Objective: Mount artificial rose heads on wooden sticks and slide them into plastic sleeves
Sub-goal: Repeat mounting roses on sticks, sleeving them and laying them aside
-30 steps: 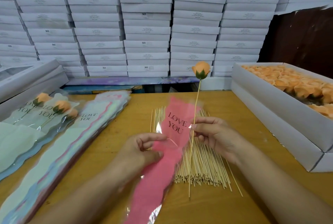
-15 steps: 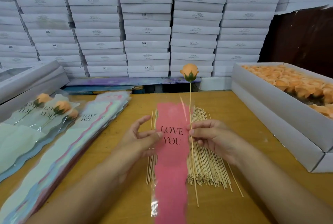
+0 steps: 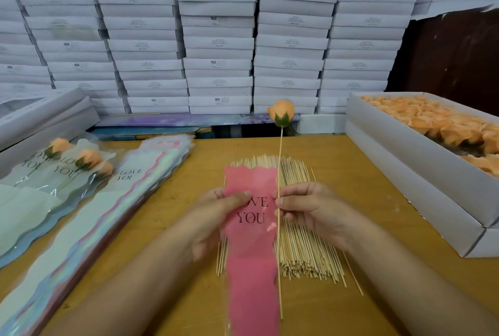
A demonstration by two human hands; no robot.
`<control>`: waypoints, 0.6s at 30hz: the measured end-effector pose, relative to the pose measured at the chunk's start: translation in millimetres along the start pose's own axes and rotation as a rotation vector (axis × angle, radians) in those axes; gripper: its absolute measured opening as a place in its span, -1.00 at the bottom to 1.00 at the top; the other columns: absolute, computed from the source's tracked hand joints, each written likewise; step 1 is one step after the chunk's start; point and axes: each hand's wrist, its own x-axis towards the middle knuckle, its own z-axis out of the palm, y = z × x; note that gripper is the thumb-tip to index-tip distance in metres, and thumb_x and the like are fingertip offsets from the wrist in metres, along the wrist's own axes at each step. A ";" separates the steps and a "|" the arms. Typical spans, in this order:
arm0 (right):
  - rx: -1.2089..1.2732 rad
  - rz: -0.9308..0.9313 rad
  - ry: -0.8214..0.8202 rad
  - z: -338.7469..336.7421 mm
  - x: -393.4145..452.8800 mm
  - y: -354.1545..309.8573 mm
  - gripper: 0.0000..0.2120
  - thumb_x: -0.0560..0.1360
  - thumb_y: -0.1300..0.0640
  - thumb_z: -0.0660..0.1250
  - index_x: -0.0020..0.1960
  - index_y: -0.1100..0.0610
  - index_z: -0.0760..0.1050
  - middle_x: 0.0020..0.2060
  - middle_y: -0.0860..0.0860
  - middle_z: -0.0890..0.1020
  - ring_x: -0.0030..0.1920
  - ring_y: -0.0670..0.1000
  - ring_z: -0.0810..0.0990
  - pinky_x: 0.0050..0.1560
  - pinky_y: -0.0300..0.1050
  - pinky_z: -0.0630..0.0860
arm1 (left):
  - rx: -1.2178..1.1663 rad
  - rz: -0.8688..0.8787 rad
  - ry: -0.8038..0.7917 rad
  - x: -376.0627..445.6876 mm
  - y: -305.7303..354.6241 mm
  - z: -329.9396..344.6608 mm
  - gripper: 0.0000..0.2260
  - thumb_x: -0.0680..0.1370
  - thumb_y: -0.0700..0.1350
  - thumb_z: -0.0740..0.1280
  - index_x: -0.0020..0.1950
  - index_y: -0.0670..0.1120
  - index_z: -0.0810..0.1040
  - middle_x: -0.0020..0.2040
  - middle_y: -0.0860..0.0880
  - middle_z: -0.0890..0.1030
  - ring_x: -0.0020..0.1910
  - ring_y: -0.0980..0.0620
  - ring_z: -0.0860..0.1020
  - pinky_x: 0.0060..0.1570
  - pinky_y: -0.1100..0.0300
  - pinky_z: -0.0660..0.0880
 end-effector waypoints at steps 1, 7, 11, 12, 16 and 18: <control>-0.004 0.002 0.002 0.5 0.4 1.0 -0.89 0.39 0.39 0.48 -0.10 0.27 0.69 -0.26 0.12 0.70 -0.30 -0.04 0.67 -0.28 -0.28 0.60 | -0.003 0.012 -0.001 0.5 -0.3 -1.0 -0.94 0.49 -0.18 0.46 -0.14 -0.15 0.71 -0.15 -0.18 0.73 -0.25 -0.01 0.71 -0.31 0.23 0.60; -0.013 -0.017 0.032 2.9 0.7 2.2 -0.89 0.39 0.39 0.49 -0.09 0.27 0.70 -0.23 0.12 0.71 -0.30 -0.05 0.66 -0.28 -0.28 0.59 | 0.025 -0.010 -0.076 -4.2 3.6 -2.5 -0.71 0.44 -0.14 0.48 0.12 -0.22 0.67 0.03 -0.26 0.71 -0.08 -0.12 0.72 -0.18 0.12 0.65; -0.028 -0.017 0.028 2.5 0.2 1.8 -0.89 0.41 0.39 0.49 -0.07 0.28 0.69 -0.23 0.14 0.70 -0.30 -0.04 0.66 -0.29 -0.29 0.59 | 0.091 0.024 -0.043 -4.9 -0.3 -3.0 -0.98 0.51 -0.24 0.44 -0.08 -0.18 0.67 -0.19 -0.16 0.71 -0.28 -0.02 0.70 -0.31 0.19 0.60; -0.040 -0.017 0.023 3.0 -0.1 1.6 -0.90 0.41 0.39 0.48 -0.11 0.25 0.70 -0.24 0.14 0.70 -0.31 -0.04 0.65 -0.30 -0.29 0.59 | 0.098 0.025 -0.034 -4.5 -1.0 -3.2 -0.97 0.52 -0.23 0.44 -0.12 -0.17 0.67 -0.20 -0.15 0.71 -0.28 -0.03 0.69 -0.30 0.17 0.60; -0.065 -0.015 0.044 3.0 0.3 2.2 -0.89 0.41 0.39 0.49 -0.08 0.27 0.69 -0.22 0.15 0.71 -0.30 -0.03 0.65 -0.30 -0.29 0.58 | 0.039 0.001 0.007 -4.3 -2.1 -2.4 -0.80 0.55 -0.19 0.42 -0.27 -0.09 0.69 -0.26 -0.15 0.69 -0.33 -0.03 0.66 -0.31 0.13 0.59; -0.070 -0.013 0.046 2.9 0.4 2.5 -0.85 0.41 0.39 0.48 -0.02 0.31 0.67 -0.22 0.15 0.71 -0.29 -0.03 0.66 -0.29 -0.29 0.58 | 0.015 -0.003 0.034 -4.4 -2.1 -1.7 -0.85 0.57 -0.20 0.41 -0.19 -0.13 0.68 -0.22 -0.17 0.68 -0.32 -0.04 0.65 -0.20 0.05 0.61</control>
